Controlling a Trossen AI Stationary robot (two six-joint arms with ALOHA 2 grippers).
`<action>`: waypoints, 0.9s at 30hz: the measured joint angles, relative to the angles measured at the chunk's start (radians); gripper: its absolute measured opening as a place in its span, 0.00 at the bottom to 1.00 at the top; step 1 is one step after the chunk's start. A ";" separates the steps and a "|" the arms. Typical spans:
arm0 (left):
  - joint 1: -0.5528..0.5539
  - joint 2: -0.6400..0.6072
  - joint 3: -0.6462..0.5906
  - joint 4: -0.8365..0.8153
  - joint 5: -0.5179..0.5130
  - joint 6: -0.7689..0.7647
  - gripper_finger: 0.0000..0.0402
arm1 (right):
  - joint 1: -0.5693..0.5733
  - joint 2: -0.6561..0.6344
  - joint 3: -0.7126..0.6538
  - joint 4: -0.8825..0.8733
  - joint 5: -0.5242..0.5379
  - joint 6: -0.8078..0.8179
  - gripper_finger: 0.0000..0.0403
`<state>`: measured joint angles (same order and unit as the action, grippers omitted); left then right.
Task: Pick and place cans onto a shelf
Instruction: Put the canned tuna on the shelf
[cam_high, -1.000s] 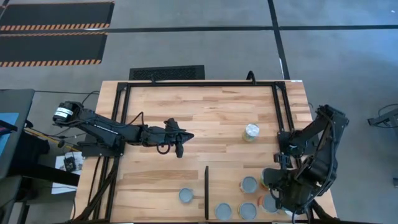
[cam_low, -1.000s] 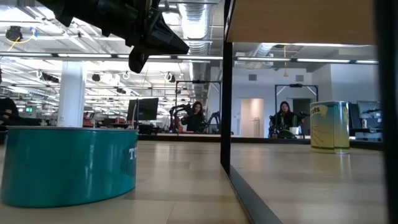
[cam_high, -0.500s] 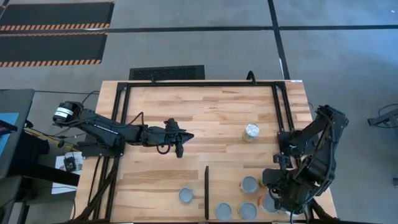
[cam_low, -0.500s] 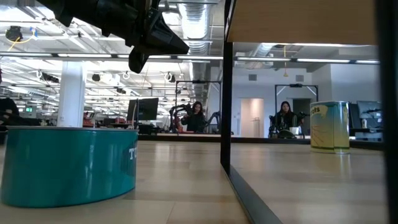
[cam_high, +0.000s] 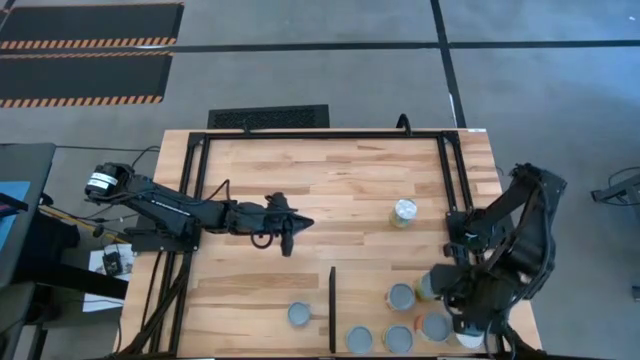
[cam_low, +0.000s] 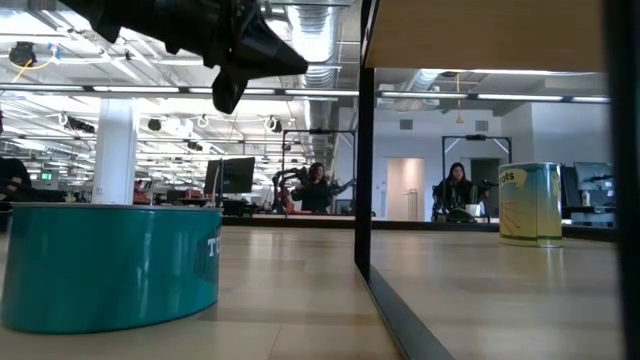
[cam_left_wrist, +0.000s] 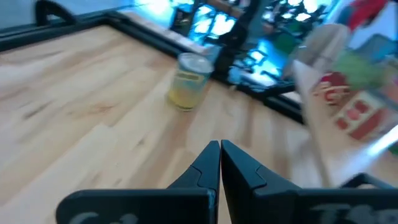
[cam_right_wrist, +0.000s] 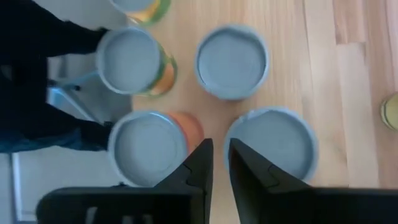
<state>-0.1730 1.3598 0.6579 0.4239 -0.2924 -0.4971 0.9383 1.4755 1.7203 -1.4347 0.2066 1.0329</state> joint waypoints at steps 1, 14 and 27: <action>0.000 0.000 0.001 0.005 0.018 0.004 0.00 | -0.010 -0.011 0.009 0.001 0.000 -0.012 0.17; -0.092 0.000 0.117 -0.303 0.144 -0.005 0.00 | -0.350 -0.149 -0.031 0.166 0.072 -0.644 0.01; -0.322 0.000 0.284 -0.750 0.064 -0.216 0.00 | -0.742 -0.350 -0.544 0.811 -0.239 -0.903 0.01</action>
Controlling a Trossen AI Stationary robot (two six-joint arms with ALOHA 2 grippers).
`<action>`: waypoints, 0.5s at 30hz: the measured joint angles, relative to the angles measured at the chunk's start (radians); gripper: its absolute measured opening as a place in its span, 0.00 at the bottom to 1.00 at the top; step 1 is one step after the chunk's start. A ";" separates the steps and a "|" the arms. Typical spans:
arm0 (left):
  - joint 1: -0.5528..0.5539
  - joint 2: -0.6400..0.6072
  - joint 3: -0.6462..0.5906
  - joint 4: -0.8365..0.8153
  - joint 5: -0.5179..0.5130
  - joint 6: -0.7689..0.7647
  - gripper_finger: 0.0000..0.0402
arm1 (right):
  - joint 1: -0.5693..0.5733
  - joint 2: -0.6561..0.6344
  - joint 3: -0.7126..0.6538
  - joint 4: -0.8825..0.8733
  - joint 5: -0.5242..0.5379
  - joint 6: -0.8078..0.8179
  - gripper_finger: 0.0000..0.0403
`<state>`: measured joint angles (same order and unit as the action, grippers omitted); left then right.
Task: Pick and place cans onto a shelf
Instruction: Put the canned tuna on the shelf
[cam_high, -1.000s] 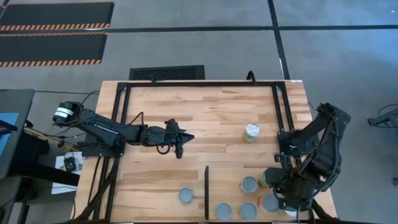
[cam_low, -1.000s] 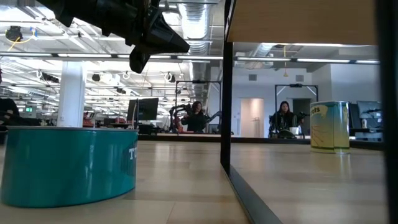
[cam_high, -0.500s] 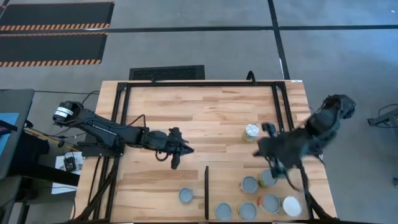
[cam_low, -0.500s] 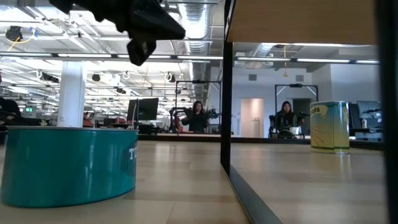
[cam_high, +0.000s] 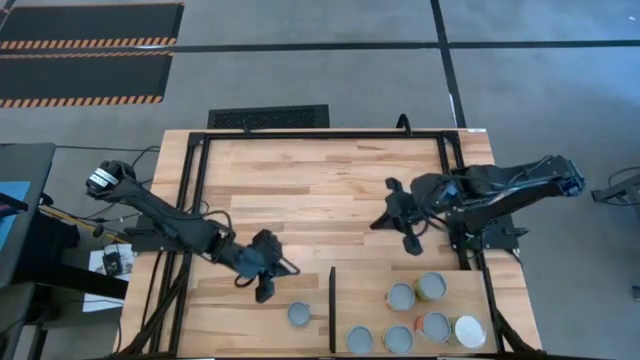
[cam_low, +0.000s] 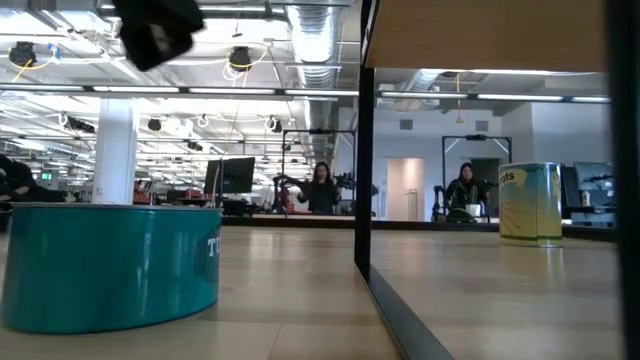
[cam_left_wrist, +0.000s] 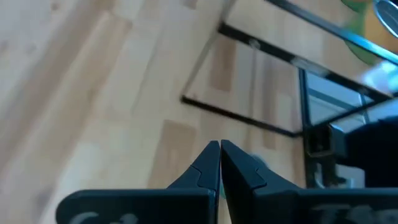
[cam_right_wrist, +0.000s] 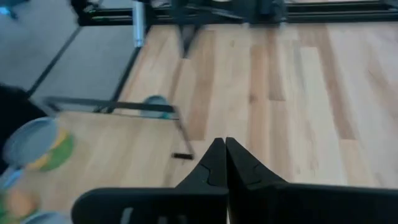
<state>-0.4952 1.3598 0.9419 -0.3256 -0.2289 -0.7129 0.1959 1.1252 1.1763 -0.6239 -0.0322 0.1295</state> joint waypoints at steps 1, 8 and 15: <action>-0.022 0.000 0.001 -0.007 -0.004 -0.025 0.00 | -0.012 -0.001 -0.016 0.018 -0.001 -0.005 0.01; -0.177 0.027 0.002 -0.080 -0.123 -0.212 0.00 | -0.048 -0.002 -0.029 0.052 -0.026 -0.050 0.01; -0.269 0.171 0.012 -0.009 -0.185 -0.108 0.04 | -0.048 -0.003 -0.029 0.051 -0.025 -0.071 0.02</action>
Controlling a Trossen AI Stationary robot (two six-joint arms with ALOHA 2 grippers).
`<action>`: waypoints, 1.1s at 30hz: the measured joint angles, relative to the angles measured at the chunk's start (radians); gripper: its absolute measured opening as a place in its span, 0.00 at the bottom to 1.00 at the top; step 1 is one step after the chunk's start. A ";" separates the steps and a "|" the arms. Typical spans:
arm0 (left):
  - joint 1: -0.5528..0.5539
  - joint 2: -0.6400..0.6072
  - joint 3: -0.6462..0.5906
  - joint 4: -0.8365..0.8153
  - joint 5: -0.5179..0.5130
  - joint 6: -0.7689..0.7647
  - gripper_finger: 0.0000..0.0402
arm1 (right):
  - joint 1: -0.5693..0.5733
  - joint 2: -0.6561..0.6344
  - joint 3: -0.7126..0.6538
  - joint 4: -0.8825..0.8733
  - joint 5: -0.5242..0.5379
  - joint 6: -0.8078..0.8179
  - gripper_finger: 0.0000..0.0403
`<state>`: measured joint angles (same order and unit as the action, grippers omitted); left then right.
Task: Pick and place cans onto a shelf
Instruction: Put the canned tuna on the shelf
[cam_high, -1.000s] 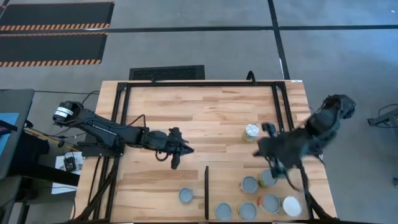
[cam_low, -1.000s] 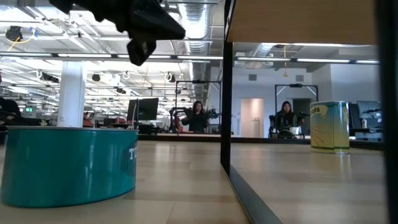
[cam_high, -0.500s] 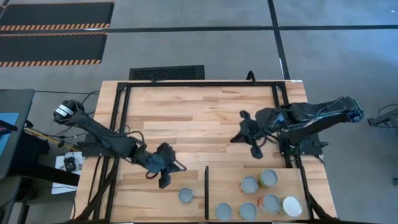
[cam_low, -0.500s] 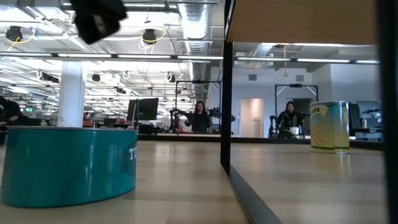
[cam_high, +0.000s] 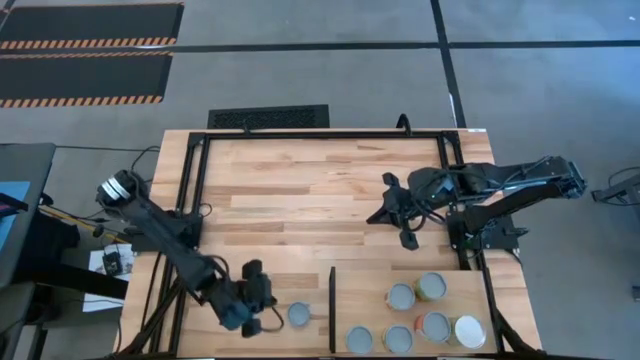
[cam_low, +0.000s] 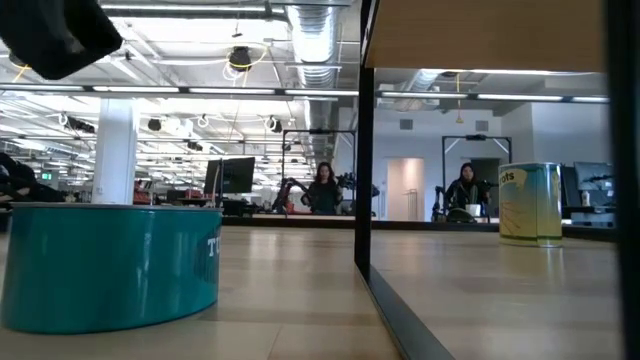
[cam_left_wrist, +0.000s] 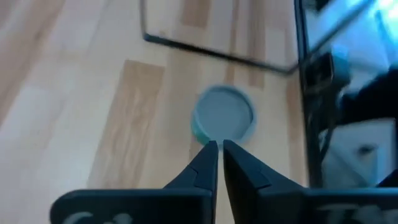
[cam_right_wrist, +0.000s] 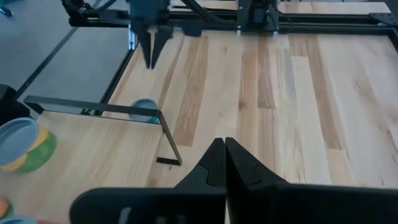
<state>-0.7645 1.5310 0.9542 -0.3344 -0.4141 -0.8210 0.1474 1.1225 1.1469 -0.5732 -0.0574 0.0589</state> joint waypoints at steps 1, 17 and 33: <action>-0.003 0.025 0.011 -0.002 0.001 0.031 0.05 | 0.000 0.000 0.000 -0.001 0.000 -0.001 0.02; 0.017 0.290 0.233 -0.003 0.096 0.440 0.29 | 0.000 0.000 0.000 -0.002 0.001 -0.004 0.02; 0.023 0.399 0.234 0.018 0.102 0.470 0.13 | -0.046 0.001 0.000 -0.001 0.002 -0.008 0.02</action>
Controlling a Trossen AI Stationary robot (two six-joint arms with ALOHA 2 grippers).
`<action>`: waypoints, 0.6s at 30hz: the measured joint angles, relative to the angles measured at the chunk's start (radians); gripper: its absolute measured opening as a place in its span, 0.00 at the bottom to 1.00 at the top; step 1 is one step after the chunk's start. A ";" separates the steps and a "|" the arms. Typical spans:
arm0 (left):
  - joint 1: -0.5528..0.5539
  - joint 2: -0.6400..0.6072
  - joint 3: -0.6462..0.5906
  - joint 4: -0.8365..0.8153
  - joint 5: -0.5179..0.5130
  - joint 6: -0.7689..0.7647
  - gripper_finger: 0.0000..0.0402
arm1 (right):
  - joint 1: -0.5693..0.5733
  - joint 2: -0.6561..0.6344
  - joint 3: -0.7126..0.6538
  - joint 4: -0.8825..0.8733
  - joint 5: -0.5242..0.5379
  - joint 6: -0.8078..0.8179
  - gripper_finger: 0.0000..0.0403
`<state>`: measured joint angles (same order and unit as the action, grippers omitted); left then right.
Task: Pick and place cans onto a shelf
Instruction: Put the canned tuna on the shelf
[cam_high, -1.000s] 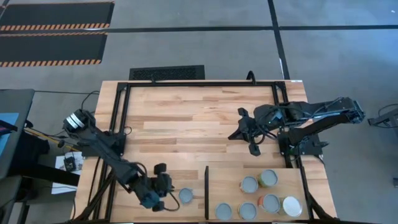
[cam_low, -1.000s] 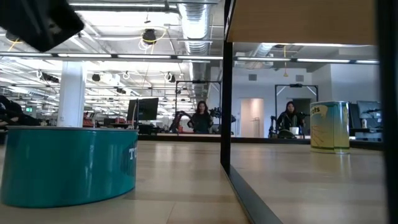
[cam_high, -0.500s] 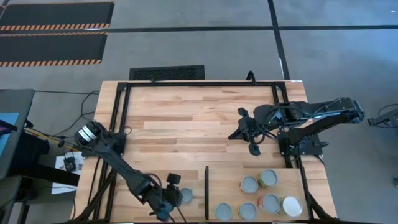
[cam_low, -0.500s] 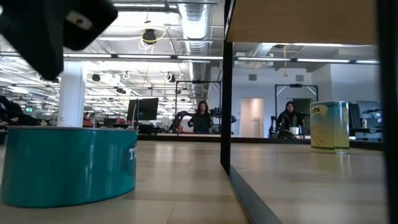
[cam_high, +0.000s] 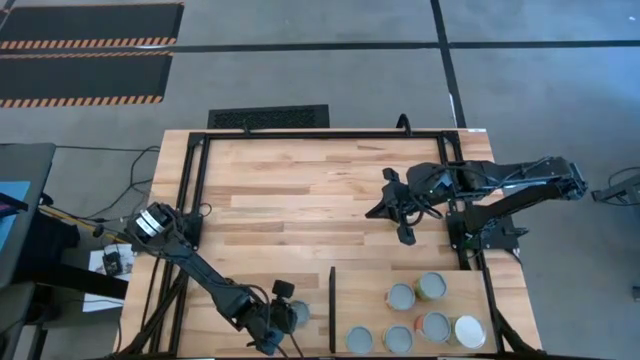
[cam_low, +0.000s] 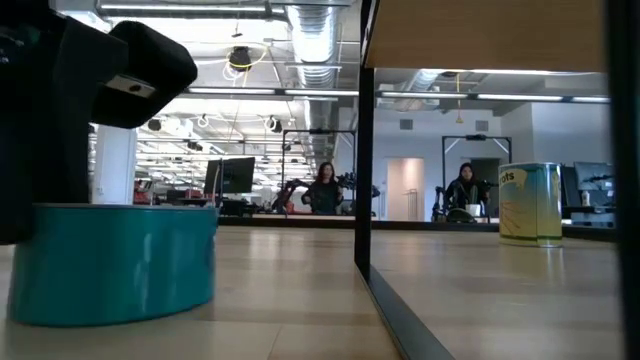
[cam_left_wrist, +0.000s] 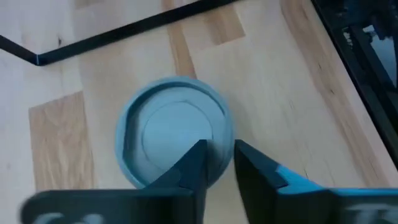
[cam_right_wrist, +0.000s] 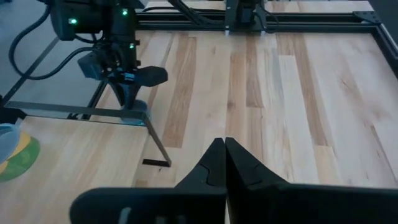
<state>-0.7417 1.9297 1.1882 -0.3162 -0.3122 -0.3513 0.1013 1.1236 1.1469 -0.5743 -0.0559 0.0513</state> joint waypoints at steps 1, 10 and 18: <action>0.004 0.000 0.000 0.005 0.017 0.000 0.08 | -0.004 0.000 0.000 0.000 0.000 0.000 0.02; 0.036 -0.106 0.013 -0.194 0.077 -0.184 0.01 | -0.019 0.000 0.000 -0.021 -0.024 -0.009 0.02; 0.120 -0.399 0.014 -0.314 0.121 -0.244 0.00 | -0.026 -0.015 -0.001 -0.122 -0.021 -0.053 0.02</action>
<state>-0.6213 1.5306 1.2026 -0.6304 -0.1908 -0.5956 0.0756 1.1090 1.1456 -0.6965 -0.0769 -0.0018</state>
